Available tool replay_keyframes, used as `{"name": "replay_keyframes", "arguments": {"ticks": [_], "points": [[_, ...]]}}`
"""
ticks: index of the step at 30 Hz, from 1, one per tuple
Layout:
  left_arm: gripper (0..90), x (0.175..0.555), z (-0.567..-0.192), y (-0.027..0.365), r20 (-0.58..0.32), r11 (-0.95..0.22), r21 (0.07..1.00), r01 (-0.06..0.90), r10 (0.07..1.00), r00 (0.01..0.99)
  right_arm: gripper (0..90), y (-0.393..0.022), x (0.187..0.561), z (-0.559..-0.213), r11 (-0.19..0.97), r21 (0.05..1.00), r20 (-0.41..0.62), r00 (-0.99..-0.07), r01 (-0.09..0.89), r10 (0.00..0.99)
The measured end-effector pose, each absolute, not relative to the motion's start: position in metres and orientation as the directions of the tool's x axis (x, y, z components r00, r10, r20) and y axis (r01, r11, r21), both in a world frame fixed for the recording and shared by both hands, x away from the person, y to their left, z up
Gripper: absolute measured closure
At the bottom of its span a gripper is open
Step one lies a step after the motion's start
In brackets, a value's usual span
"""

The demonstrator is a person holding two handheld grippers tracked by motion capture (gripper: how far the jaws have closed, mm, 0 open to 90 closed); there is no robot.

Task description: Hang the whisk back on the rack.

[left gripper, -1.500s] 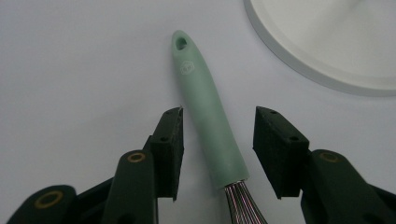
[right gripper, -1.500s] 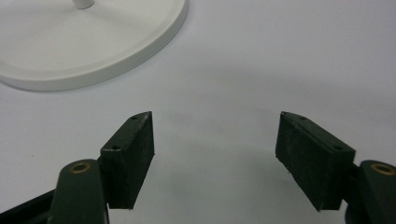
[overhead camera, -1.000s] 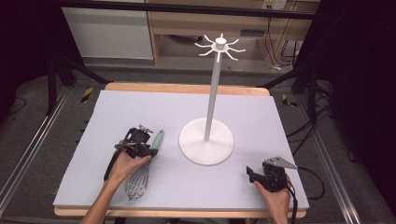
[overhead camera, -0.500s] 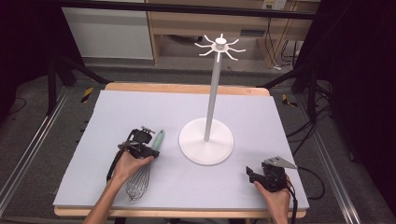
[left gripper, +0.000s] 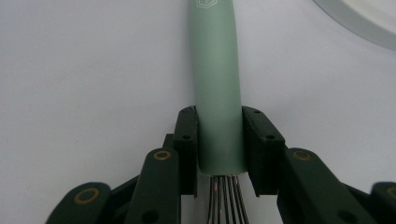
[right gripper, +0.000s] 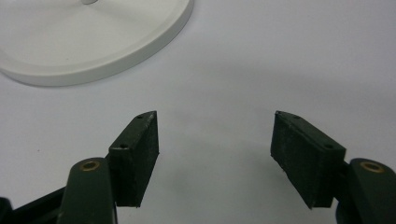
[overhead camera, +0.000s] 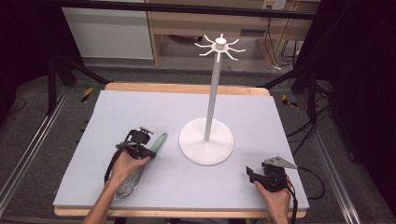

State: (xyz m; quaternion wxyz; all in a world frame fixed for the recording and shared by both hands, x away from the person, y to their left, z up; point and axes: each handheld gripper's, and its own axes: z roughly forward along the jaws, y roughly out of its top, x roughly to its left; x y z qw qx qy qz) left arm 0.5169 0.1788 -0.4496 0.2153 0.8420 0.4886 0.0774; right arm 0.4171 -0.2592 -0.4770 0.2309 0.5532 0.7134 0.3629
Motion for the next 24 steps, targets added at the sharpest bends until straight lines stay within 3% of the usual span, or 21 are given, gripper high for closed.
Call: {"name": "replay_keyframes", "arguments": {"ticks": [24], "points": [[60.3, 0.5181, -0.4398, 0.1806, -0.008, -0.500, 0.478, 0.722, 0.820, 0.573, 31.3, -0.2597, 0.4169, -0.4771, 0.124, 0.774, 0.074, -0.282, 0.622, 0.957]]}}
